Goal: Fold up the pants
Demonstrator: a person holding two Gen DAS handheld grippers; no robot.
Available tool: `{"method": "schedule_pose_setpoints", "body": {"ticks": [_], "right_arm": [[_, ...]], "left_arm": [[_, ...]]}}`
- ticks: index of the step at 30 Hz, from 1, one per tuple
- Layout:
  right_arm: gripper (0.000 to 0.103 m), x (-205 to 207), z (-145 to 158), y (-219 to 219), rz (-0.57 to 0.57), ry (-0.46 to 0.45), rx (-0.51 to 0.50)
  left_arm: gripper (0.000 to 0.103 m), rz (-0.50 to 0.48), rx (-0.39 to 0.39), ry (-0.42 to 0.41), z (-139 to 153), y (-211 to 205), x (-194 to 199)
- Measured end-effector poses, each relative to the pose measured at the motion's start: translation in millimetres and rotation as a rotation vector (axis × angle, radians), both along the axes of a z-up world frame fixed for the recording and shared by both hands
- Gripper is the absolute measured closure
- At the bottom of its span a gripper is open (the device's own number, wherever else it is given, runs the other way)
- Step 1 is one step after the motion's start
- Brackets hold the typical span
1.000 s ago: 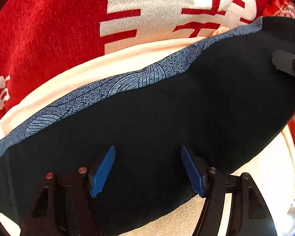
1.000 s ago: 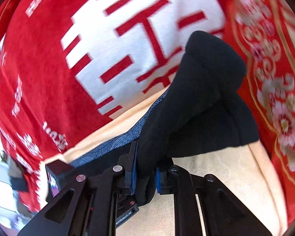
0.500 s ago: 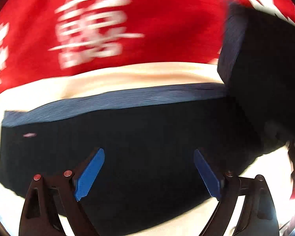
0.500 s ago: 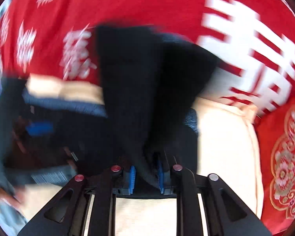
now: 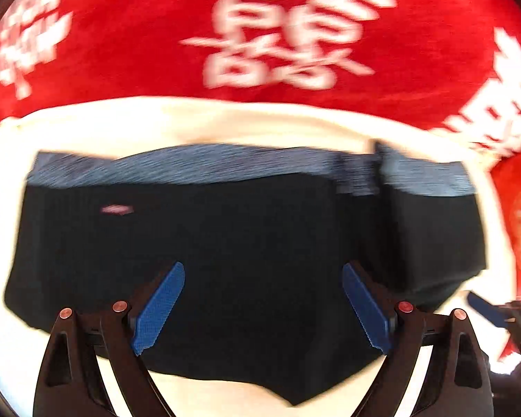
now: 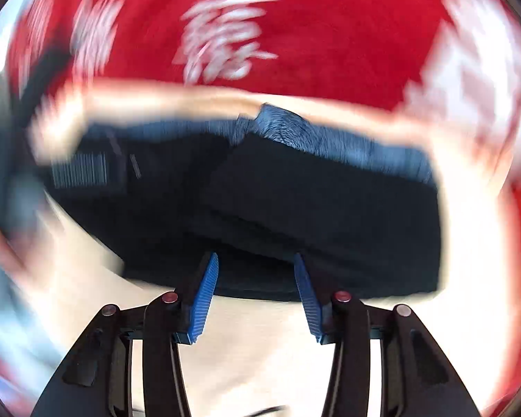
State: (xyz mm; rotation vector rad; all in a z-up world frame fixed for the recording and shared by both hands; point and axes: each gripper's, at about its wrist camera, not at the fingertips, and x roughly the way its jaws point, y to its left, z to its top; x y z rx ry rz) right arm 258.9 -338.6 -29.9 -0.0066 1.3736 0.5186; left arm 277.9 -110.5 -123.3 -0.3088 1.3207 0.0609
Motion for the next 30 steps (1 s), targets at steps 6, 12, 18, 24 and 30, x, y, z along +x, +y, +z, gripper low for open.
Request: {"method": "schedule_pose_setpoints", "body": {"ticks": [6, 12, 18, 24, 30], "right_arm": [[0.054, 25, -54, -77, -0.561, 0.403, 0.472], [0.054, 22, -83, -95, -0.742, 0.486, 0.596], [0.098, 30, -95, -100, -0.821, 0.527, 0.644], [0.098, 25, -79, -85, -0.635, 0.508, 0.5], [0.092, 38, -97, -74, -0.532, 0.506, 0.457]], "left_arm": [[0.01, -0.11, -0.207, -0.003, -1, -39, 31], [0.01, -0.111, -0.231, 0.056, -40, -59, 35], [0.011, -0.136, -0.222, 0.06, -31, -71, 21], [0.011, -0.155, -0.135, 0.058, -22, -80, 2], [0.011, -0.099, -0.042, 0.051, -21, -71, -7]]}}
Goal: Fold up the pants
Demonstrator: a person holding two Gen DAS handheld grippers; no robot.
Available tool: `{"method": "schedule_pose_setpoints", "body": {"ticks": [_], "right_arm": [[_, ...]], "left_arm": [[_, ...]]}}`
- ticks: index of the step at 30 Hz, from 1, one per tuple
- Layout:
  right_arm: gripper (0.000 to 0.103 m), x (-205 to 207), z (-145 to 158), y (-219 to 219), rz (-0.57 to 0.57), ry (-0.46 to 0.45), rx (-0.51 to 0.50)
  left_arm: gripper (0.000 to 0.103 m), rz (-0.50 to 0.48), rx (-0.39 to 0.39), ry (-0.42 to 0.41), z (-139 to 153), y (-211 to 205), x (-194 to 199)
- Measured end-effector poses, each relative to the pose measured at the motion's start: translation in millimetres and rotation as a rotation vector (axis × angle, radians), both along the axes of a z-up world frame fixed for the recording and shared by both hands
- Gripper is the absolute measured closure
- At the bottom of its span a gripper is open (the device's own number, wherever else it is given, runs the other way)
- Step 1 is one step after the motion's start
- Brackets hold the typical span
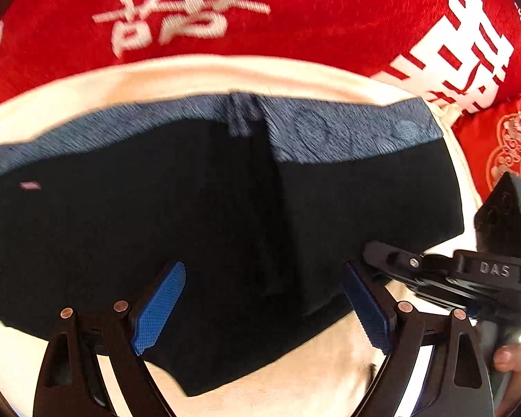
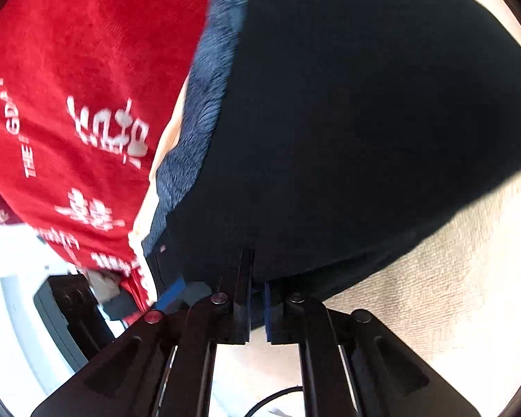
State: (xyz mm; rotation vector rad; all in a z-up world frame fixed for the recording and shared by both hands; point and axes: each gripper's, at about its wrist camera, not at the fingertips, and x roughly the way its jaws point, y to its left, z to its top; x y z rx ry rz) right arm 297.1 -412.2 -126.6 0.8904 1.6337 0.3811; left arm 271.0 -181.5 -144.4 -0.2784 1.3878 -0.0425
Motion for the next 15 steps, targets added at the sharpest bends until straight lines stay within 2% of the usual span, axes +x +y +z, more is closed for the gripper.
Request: {"method": "schedule_pose_setpoints", "body": {"ticks": [3, 5, 7, 11, 13, 15], "right_arm": [[0.084, -1, 26, -8, 0.124, -0.02, -0.033], [0.084, 7, 60, -23, 0.162, -0.142, -0.088], [0.084, 26, 85, -40, 0.154, -0.244, -0.169], [0.084, 72, 78, -57, 0.128, -0.259, -0.27], [0.084, 86, 66, -58, 0.164, -0.25, -0.317], [0.085, 88, 46, -57, 0.196, -0.197, -0.34]], "left_arm": [[0.011, 0.016, 0.035, -0.03, 19, 6, 5], [0.011, 0.016, 0.041, -0.056, 32, 6, 13], [0.011, -0.003, 0.041, -0.093, 43, 2, 23], [0.01, -0.046, 0.031, -0.121, 46, -26, 49], [0.01, -0.053, 0.031, -0.111, 34, -40, 58], [0.01, -0.061, 0.062, -0.07, 12, -50, 59]]}}
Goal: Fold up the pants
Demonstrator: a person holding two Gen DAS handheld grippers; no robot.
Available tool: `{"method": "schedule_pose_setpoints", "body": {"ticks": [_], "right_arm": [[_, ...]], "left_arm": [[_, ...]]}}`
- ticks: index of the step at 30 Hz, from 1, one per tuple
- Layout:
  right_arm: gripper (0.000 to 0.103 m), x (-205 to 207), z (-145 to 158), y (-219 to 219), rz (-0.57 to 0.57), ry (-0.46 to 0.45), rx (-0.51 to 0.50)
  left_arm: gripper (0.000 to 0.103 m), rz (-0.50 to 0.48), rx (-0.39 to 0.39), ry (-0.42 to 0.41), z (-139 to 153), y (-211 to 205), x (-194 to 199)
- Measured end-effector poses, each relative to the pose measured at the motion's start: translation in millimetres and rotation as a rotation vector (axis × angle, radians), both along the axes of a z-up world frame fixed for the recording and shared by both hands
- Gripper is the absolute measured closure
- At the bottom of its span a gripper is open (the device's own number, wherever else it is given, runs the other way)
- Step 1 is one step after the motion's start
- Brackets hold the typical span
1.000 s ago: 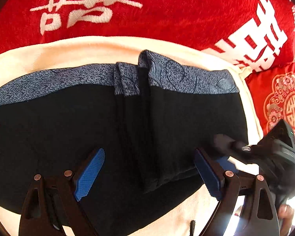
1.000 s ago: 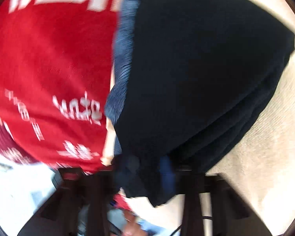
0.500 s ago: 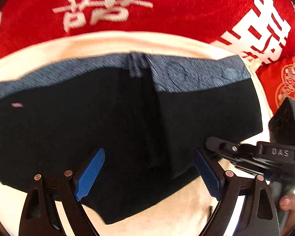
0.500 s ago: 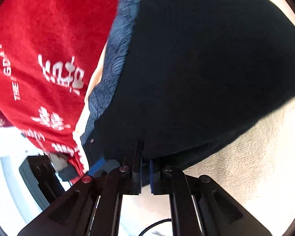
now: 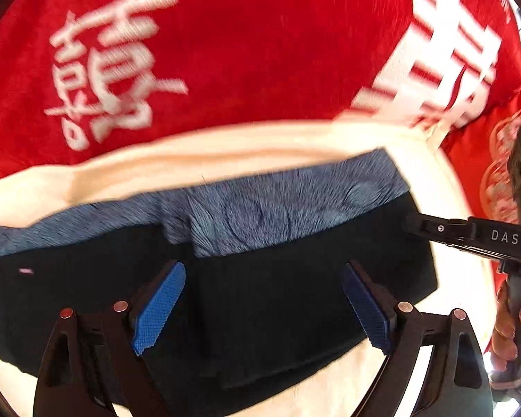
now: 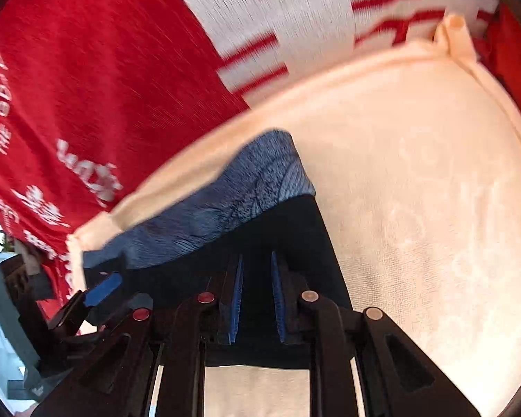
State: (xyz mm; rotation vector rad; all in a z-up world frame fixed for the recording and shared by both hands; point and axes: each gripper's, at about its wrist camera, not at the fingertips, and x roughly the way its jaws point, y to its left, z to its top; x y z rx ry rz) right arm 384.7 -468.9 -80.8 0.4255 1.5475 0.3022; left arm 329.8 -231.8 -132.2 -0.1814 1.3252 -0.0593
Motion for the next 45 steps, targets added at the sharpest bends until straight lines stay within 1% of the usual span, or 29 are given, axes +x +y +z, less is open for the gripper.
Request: {"method": "schedule_pose_setpoints", "body": {"ticks": [1, 2, 3, 4, 7, 8, 11, 13, 15, 18, 21, 23, 25, 29, 30, 33, 36, 39, 43, 45], "right_arm": [[0.085, -3, -9, -1, -0.002, 0.023, 0.0], [0.085, -7, -12, -3, -0.018, 0.018, 0.005], [0.085, -10, -11, -5, -0.031, -0.001, 0.016], [0.085, -14, -11, -6, -0.032, -0.002, 0.022], [0.085, -25, -9, -6, -0.01, 0.006, 0.053], [0.085, -27, -8, -4, 0.013, 0.007, 0.054], [0.085, -29, -3, 4, 0.078, -0.01, 0.011], [0.082, -27, -2, 16, 0.1, -0.002, -0.006], [0.072, -26, -1, 25, 0.122, 0.003, -0.008], [0.06, -27, 3, 40, 0.185, -0.004, -0.023], [0.055, -31, 6, 56, 0.263, -0.031, -0.075], [0.053, -34, 8, 67, 0.303, -0.043, -0.107], [0.052, -39, 10, 80, 0.333, -0.039, -0.117], [0.051, -53, 16, 102, 0.349, -0.023, -0.116], [0.049, -58, 18, 108, 0.35, -0.019, -0.112], [0.046, -71, 22, 122, 0.356, -0.01, -0.112], [0.045, -84, 24, 141, 0.384, -0.009, -0.134], [0.045, -92, 29, 158, 0.414, -0.024, -0.157], [0.045, -95, 35, 186, 0.457, -0.072, -0.195], [0.045, -95, 34, 198, 0.476, -0.076, -0.197]], "left_arm": [[0.01, 0.003, 0.019, 0.026, -11, -5, 1], [0.01, 0.013, 0.043, 0.075, -26, -7, -1], [0.007, 0.024, 0.054, 0.088, -35, -4, -9], [0.004, 0.031, 0.067, 0.06, -33, -3, -15], [0.003, 0.072, 0.016, 0.103, -34, 7, -23], [0.003, 0.086, 0.025, 0.117, -31, 10, -25], [0.003, 0.103, 0.094, 0.125, -22, 11, -31], [0.003, 0.118, 0.128, 0.133, -14, 13, -37], [0.003, 0.144, 0.142, 0.14, -9, 18, -43], [0.003, 0.206, 0.136, 0.159, -5, 33, -56], [0.003, 0.26, 0.102, 0.166, -2, 47, -70], [0.003, 0.275, 0.115, 0.166, 3, 53, -79], [0.003, 0.279, 0.121, 0.168, 4, 62, -89], [0.003, 0.292, 0.108, 0.173, 9, 82, -109], [0.003, 0.291, 0.107, 0.178, 10, 88, -114], [0.003, 0.29, 0.106, 0.181, 11, 111, -131], [0.003, 0.3, 0.103, 0.18, 14, 135, -143], [0.003, 0.322, 0.1, 0.188, 14, 163, -158], [0.003, 0.354, 0.102, 0.197, 13, 197, -177], [0.003, 0.368, 0.106, 0.202, 13, 209, -184]]}}
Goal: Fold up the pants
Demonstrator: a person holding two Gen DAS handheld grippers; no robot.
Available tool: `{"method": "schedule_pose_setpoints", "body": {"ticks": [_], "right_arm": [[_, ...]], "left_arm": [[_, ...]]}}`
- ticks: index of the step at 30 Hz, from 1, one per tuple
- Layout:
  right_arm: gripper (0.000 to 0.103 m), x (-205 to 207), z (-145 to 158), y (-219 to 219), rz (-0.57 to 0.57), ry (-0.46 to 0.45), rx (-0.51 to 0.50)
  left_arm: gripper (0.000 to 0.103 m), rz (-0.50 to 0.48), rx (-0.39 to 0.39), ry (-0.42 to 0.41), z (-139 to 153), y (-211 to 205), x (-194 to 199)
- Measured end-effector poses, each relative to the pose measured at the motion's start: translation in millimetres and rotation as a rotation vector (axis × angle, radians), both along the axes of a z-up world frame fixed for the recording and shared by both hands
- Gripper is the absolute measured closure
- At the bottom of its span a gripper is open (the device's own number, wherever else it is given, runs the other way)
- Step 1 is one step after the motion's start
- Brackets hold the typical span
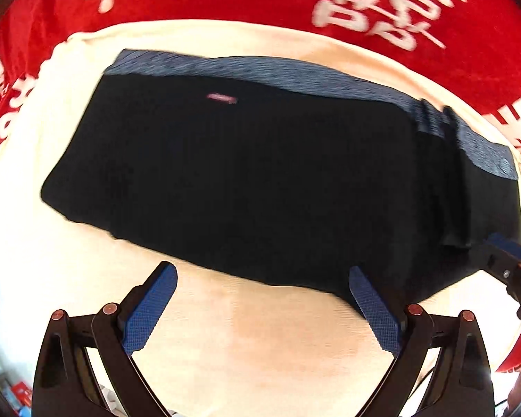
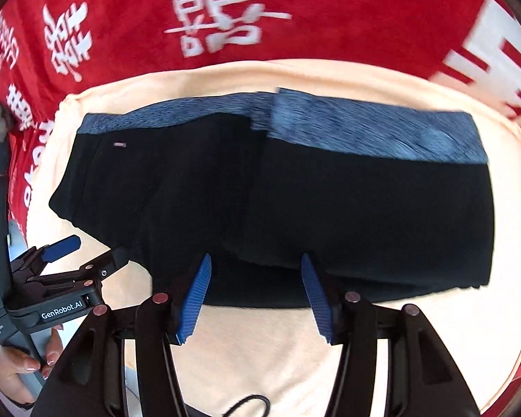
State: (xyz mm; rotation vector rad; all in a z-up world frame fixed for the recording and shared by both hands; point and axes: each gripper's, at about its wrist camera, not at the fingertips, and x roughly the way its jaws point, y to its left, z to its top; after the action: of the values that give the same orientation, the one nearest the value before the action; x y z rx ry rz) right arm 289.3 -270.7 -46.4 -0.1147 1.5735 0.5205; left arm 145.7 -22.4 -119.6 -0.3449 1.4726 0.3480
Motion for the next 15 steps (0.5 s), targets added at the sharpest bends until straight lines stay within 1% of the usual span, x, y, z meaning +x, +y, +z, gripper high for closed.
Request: {"method": "schedule_pose_setpoints", "body": {"ticks": [2, 5, 8, 9, 11, 12, 13, 14, 15], "right_arm": [[0.045, -2, -3, 17, 0.021, 0.003, -0.004], [0.04, -9, -12, 38, 0.071, 0.004, -0.024], [0.038, -17, -18, 49, 0.105, 0.011, -0.042], [0.038, -20, -20, 51, 0.116, 0.022, -0.035], [0.038, -27, -29, 55, 0.126, 0.084, -0.034], [0.038, -31, -33, 55, 0.126, 0.096, -0.039], [0.038, -33, -32, 56, 0.133, 0.082, -0.043], [0.038, -36, -30, 57, 0.151, 0.063, -0.046], [0.037, -36, -31, 58, 0.161, 0.061, -0.049]], "left_arm": [[0.003, 0.019, 0.001, 0.006, 0, 15, -9], [0.003, 0.044, 0.014, 0.005, 4, 34, -21], [0.003, 0.076, 0.022, 0.01, 5, 52, -32], [0.003, 0.092, 0.021, 0.009, 4, 59, -36], [0.003, 0.117, 0.017, 0.01, 3, 67, -43], [0.003, 0.125, 0.017, 0.011, 3, 70, -47], [0.003, 0.134, 0.014, 0.014, 2, 75, -51], [0.003, 0.141, 0.013, 0.015, -1, 75, -44], [0.003, 0.146, 0.011, 0.016, -2, 77, -47]]}}
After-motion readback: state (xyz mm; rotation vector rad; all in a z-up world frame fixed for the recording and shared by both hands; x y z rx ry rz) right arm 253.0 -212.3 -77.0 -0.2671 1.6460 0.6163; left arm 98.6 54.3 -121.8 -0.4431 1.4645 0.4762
